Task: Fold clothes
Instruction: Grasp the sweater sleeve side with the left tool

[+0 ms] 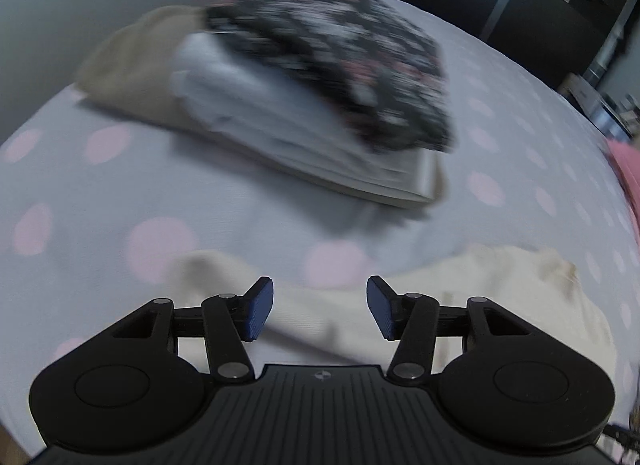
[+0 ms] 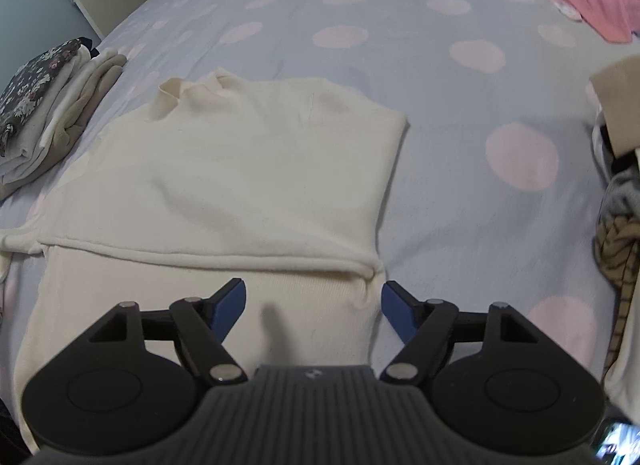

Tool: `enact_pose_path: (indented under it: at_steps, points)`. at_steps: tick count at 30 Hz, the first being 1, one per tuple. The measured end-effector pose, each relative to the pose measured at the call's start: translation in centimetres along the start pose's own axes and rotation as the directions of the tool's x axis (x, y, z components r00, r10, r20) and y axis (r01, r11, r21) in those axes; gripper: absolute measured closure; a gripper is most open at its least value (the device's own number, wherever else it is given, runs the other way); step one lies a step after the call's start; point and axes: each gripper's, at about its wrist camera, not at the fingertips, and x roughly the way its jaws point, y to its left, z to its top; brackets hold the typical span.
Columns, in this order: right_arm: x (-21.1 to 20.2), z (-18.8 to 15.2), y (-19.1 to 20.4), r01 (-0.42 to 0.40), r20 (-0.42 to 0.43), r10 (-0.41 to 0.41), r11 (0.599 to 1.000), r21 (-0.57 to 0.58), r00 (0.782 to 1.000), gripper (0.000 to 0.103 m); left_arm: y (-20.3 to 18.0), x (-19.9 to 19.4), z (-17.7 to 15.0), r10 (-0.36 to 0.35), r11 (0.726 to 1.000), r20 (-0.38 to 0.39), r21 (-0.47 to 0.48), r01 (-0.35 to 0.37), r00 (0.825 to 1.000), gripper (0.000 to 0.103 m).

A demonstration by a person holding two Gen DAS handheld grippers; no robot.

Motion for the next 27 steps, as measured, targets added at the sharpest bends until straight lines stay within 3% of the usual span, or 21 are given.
enact_pose_path:
  at_steps: [6,14,18,20,23,27]
  points:
    - [-0.3,-0.2,0.8,-0.016,0.007,0.016,1.000,-0.017,1.000,0.026,4.7,-0.3,-0.6,0.094,0.989,0.029,-0.120,-0.090,0.995,0.052]
    - [-1.0,-0.5,1.1,-0.025,0.012,0.026,0.999,-0.026,1.000,0.026,8.0,3.3,-3.1,0.185,0.966,-0.135,-0.158,-0.205,0.974,0.054]
    - [-1.0,-1.5,1.8,-0.011,-0.018,0.010,0.998,-0.058,1.000,0.026,8.7,4.4,-3.8,0.149,0.962,-0.176,-0.200,-0.184,0.973,0.064]
    - [-1.0,-2.3,2.4,-0.003,-0.042,-0.001,0.996,-0.088,0.999,0.026,8.5,4.2,-3.7,0.149,0.967,-0.168,-0.184,-0.179,0.975,0.080]
    - [-1.1,-3.7,4.0,-0.010,-0.085,-0.003,0.989,-0.147,0.996,0.025,7.6,3.5,-3.5,0.124,0.976,-0.139,-0.164,-0.146,0.983,0.095]
    - [-1.4,-5.7,6.2,-0.011,-0.116,-0.019,0.969,-0.247,0.993,0.022,4.4,1.0,-3.0,0.062,0.995,-0.088,-0.072,-0.068,0.994,0.098]
